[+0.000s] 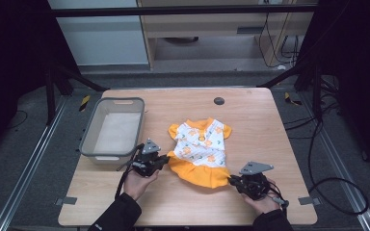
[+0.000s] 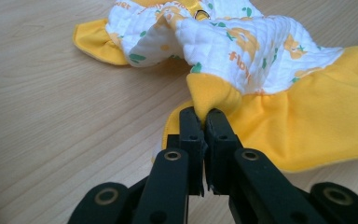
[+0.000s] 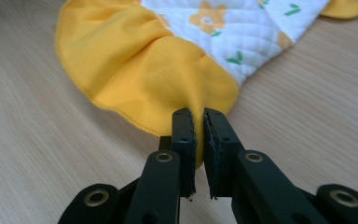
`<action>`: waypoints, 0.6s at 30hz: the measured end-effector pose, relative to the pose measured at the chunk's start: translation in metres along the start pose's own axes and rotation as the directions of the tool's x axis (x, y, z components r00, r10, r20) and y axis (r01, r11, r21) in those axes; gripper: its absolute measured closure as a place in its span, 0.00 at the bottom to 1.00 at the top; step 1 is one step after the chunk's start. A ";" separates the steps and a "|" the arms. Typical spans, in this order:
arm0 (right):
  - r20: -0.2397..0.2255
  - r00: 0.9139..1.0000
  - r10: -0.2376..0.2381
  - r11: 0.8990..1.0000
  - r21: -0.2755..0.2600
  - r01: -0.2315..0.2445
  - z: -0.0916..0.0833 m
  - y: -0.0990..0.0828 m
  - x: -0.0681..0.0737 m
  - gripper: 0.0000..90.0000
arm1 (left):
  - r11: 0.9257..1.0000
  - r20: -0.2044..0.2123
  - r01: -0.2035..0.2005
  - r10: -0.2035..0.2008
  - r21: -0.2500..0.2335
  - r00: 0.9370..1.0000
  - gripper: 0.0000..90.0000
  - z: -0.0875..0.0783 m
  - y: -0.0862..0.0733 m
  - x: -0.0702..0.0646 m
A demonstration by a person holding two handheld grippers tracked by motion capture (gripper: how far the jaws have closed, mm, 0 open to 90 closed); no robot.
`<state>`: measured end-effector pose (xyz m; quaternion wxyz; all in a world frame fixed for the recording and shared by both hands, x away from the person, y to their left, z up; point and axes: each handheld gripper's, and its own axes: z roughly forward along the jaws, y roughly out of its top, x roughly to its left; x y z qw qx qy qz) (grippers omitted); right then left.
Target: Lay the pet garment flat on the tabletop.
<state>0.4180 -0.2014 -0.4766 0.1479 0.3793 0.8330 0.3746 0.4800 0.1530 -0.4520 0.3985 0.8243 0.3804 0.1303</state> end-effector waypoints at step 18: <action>0.105 0.992 0.073 0.995 -0.079 -0.065 -0.007 -0.003 -0.017 0.84 | 0.999 -0.078 -0.048 0.046 -0.022 0.996 0.76 -0.005 0.002 -0.008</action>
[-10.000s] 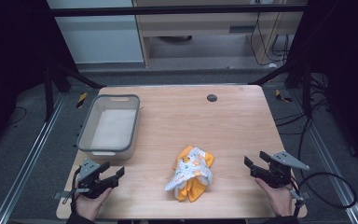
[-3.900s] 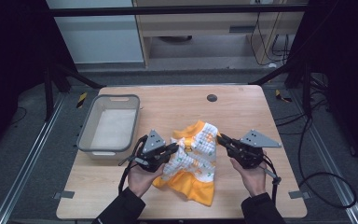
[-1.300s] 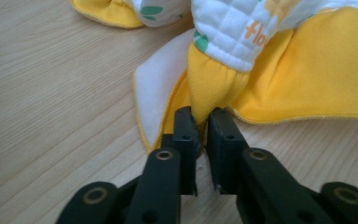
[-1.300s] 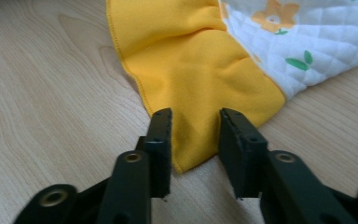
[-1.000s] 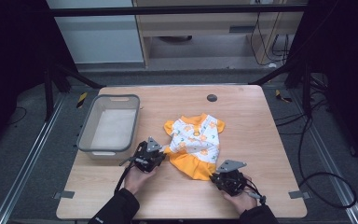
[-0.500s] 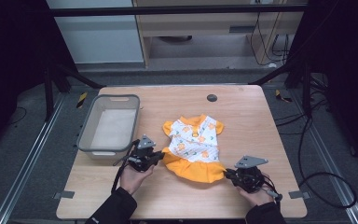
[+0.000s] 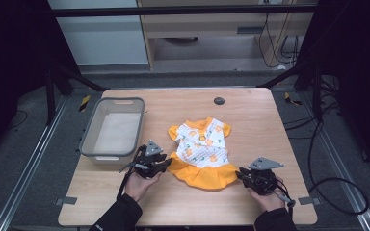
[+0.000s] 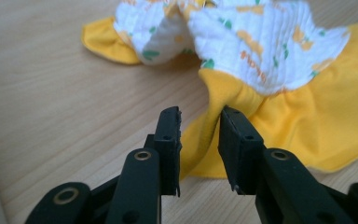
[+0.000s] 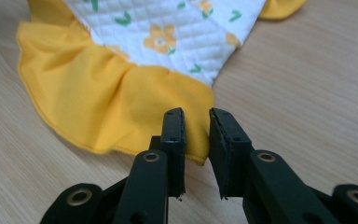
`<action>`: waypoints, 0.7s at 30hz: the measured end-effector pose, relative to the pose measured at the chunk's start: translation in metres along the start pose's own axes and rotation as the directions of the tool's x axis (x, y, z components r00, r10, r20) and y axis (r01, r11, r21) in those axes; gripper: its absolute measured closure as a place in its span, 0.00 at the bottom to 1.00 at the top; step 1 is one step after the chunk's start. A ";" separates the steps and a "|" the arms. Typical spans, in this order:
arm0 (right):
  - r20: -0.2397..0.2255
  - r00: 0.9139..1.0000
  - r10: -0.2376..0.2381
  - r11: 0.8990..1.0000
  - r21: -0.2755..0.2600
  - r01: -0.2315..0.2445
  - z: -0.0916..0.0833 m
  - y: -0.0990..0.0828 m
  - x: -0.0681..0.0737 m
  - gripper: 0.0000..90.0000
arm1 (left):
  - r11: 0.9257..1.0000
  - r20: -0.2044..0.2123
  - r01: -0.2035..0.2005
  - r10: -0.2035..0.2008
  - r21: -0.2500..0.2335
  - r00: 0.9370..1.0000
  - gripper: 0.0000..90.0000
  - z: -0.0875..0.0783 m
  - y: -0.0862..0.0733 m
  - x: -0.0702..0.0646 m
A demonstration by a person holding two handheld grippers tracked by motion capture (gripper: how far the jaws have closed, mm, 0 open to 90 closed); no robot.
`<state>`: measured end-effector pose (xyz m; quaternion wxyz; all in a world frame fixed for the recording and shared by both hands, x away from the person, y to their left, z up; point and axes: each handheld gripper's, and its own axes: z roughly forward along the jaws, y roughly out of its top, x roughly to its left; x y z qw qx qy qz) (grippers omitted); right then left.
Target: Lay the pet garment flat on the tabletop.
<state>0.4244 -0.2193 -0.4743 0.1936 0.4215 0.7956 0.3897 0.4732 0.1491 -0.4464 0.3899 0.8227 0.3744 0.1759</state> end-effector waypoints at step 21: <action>-0.089 0.996 0.007 0.999 -0.038 -0.010 0.044 0.018 0.009 1.00 | 0.989 0.022 -0.138 0.137 0.047 0.990 0.95 0.051 0.013 -0.039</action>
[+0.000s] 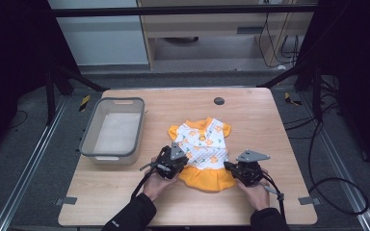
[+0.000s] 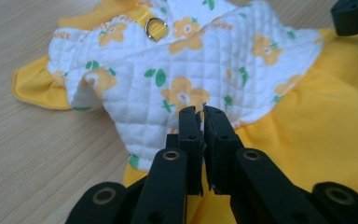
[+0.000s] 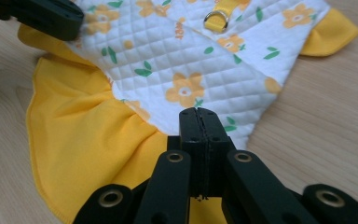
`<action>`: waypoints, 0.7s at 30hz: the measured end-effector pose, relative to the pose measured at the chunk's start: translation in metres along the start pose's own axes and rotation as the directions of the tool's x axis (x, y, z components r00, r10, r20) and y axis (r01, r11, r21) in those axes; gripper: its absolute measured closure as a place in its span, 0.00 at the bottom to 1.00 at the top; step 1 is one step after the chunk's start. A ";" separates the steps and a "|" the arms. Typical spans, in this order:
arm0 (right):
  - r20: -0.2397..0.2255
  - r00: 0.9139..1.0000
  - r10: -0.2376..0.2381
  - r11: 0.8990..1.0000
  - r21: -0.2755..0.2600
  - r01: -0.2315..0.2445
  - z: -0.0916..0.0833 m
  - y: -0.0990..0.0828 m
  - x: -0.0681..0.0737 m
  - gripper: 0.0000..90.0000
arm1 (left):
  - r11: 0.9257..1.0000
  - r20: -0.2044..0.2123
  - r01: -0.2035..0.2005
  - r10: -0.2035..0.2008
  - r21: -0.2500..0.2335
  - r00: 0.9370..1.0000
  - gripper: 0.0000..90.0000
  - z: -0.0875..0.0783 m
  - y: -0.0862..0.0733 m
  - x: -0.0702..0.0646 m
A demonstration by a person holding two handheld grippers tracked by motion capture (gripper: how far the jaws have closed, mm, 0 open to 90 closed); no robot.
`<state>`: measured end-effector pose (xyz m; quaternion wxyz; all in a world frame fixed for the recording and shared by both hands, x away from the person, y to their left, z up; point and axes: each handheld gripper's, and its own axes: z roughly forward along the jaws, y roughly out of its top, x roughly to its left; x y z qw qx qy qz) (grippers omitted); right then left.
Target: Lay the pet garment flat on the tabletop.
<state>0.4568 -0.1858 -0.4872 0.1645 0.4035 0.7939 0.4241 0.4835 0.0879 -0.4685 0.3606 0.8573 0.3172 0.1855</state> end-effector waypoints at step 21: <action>-0.036 0.998 -0.046 0.990 0.131 0.051 0.006 -0.010 0.008 0.98 | 0.993 0.014 -0.021 0.019 0.119 1.000 0.93 0.004 -0.021 0.009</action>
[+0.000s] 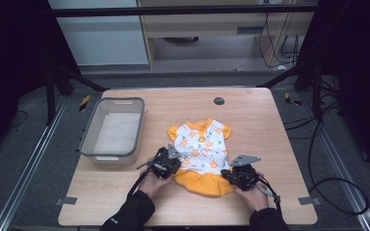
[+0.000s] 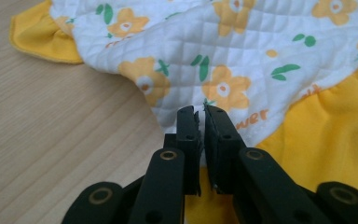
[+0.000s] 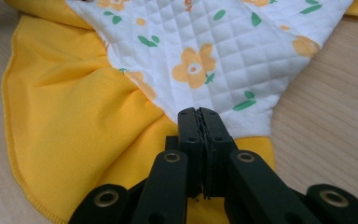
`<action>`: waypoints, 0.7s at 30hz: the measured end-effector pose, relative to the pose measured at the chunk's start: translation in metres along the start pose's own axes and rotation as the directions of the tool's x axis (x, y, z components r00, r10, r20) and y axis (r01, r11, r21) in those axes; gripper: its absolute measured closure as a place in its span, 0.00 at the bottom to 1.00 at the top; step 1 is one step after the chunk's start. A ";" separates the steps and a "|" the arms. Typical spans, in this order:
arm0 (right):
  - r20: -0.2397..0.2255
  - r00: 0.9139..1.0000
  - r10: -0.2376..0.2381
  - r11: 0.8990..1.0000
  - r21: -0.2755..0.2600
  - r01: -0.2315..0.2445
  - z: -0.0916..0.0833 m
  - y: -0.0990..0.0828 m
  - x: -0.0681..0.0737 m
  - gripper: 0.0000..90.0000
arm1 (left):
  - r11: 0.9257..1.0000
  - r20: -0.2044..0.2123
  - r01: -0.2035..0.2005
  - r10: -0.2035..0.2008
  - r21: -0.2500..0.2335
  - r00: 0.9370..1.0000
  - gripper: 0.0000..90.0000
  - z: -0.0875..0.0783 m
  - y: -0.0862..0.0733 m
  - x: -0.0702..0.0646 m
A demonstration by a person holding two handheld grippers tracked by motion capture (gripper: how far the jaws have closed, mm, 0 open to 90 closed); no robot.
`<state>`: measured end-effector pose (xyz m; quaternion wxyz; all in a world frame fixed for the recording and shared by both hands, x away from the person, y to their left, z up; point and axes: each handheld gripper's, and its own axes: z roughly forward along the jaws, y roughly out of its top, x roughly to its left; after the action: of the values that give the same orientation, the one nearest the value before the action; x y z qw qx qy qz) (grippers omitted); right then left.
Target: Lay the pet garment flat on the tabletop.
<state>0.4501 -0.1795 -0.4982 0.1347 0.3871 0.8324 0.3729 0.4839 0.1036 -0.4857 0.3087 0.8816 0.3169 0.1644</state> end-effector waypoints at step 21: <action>-0.020 1.000 -0.017 1.000 -0.022 0.016 -0.023 -0.002 0.005 0.95 | 0.992 0.041 0.035 -0.030 -0.119 0.999 0.92 -0.046 0.005 -0.003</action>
<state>0.4338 -0.1885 -0.4839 0.1335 0.3748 0.8328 0.3849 0.4617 0.1194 -0.4482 0.3698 0.8593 0.3148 0.1606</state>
